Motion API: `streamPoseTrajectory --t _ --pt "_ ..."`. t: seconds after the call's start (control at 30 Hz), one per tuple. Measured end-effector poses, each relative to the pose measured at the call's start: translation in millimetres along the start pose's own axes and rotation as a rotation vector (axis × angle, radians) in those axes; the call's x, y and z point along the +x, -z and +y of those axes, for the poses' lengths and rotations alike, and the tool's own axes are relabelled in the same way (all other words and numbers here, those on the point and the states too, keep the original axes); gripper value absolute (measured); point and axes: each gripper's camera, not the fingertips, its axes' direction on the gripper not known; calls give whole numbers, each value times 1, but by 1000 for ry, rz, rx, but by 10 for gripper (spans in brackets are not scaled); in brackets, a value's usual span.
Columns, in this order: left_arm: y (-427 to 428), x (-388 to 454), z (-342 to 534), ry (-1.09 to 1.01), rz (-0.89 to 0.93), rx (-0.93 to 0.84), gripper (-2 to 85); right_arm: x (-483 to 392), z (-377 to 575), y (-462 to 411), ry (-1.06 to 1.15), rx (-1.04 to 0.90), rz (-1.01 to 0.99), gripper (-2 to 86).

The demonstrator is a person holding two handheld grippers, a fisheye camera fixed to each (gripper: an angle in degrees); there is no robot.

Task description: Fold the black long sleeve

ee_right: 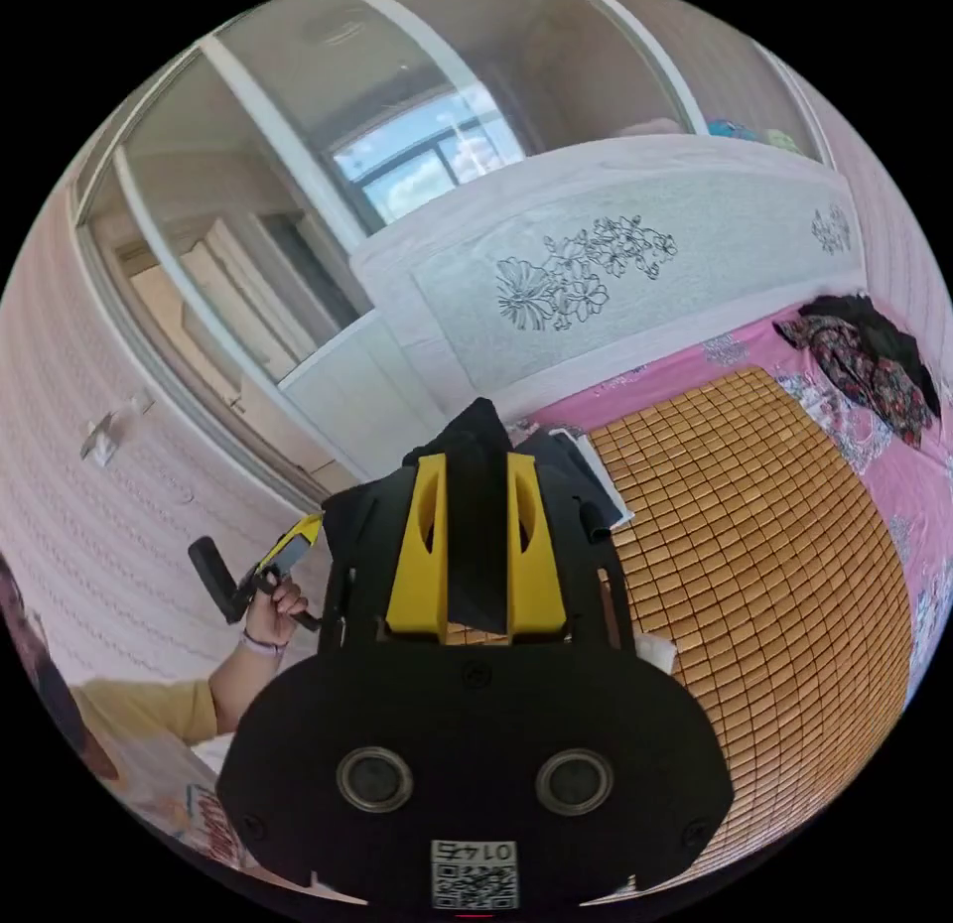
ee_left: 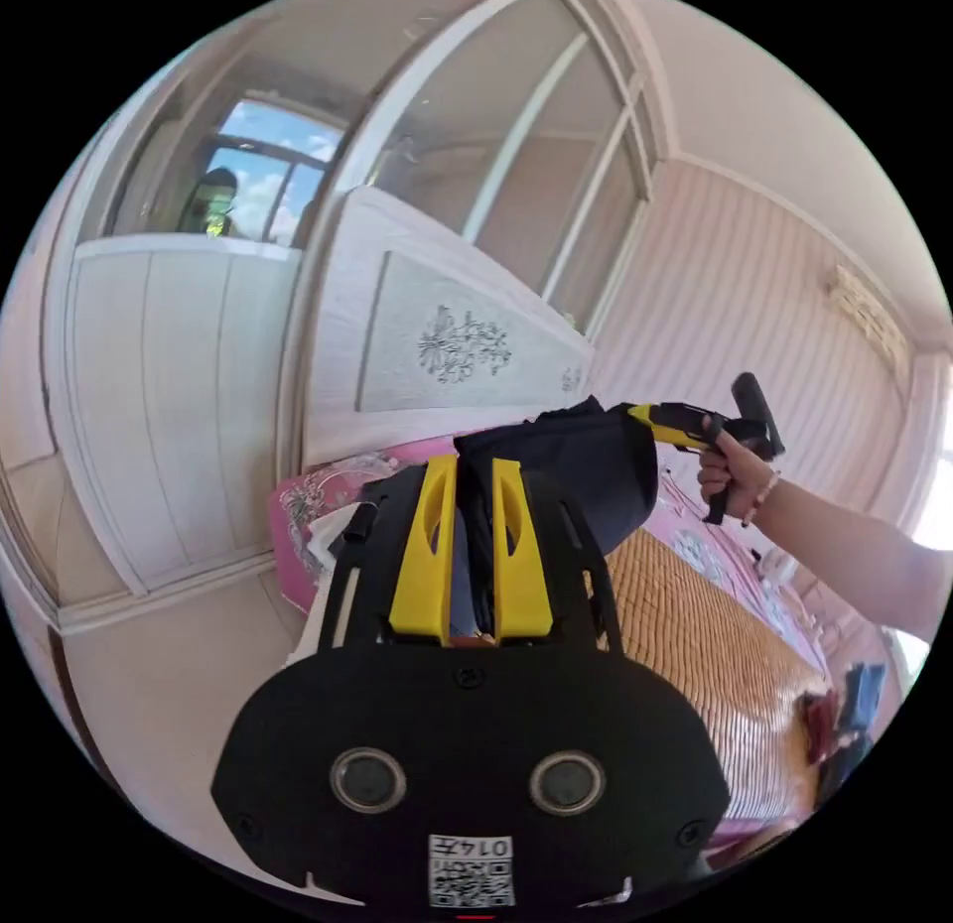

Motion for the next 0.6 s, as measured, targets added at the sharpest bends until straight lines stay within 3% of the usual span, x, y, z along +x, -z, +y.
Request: streamPoseTrajectory --t 0.13,0.3,0.4,0.47,0.6 --pt "-15 -51 13 53 -108 -101 113 10 21 -44 -36 -72 214 136" --pt "25 -54 98 -38 -120 -193 99 32 185 -34 -19 -220 77 124" --pt "63 -40 153 -34 -57 -264 64 28 331 9 -158 -315 202 99" --pt "90 -14 178 -95 -29 -296 6 7 435 59 -286 -377 418 89" --pt "103 40 181 -174 53 -381 -7 -37 539 151 -463 -395 608 74"
